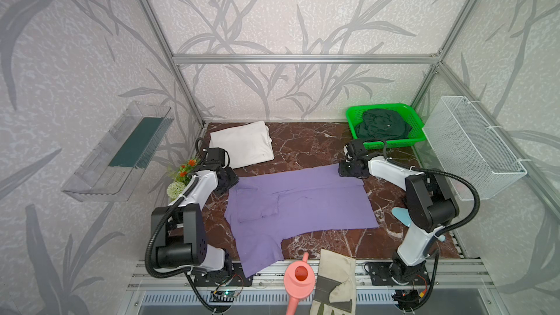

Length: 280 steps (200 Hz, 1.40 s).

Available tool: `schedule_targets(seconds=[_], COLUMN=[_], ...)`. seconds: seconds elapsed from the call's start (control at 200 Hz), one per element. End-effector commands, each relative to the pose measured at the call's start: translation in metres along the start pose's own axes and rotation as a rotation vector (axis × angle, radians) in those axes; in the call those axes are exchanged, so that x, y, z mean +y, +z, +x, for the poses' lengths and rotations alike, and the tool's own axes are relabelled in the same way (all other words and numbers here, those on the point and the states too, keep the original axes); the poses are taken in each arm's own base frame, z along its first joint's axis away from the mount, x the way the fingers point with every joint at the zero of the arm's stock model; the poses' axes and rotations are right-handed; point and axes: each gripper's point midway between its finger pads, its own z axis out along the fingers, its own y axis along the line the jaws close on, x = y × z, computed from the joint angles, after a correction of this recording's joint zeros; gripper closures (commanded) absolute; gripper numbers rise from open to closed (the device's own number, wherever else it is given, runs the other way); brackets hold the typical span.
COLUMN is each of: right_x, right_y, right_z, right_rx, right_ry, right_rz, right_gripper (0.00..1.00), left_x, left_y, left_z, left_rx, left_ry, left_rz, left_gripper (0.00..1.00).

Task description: Fold and stack the t-shirts

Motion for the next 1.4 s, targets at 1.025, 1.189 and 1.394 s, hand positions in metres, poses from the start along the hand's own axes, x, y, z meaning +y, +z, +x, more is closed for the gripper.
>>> schedule_targets(seconds=[1.025,1.189,1.394], right_x=[0.000,-0.014,-0.020], right_y=[0.076,0.085,0.094], right_z=[-0.023,-0.030,-0.039], right_rx=[0.172,0.178,0.168], right_ry=[0.056,0.100,0.144], right_rz=[0.033,0.066,0.077], right_gripper=[0.55,0.55,0.55], left_x=[-0.022,-0.035,-0.046], left_y=[0.000,-0.009,-0.009], left_z=[-0.073,-0.087,-0.105], left_rx=[-0.116,-0.138,-0.149], left_ry=[0.049,0.063,0.082], left_rz=[0.007,0.033,0.034], left_gripper=[1.00,1.00,1.00])
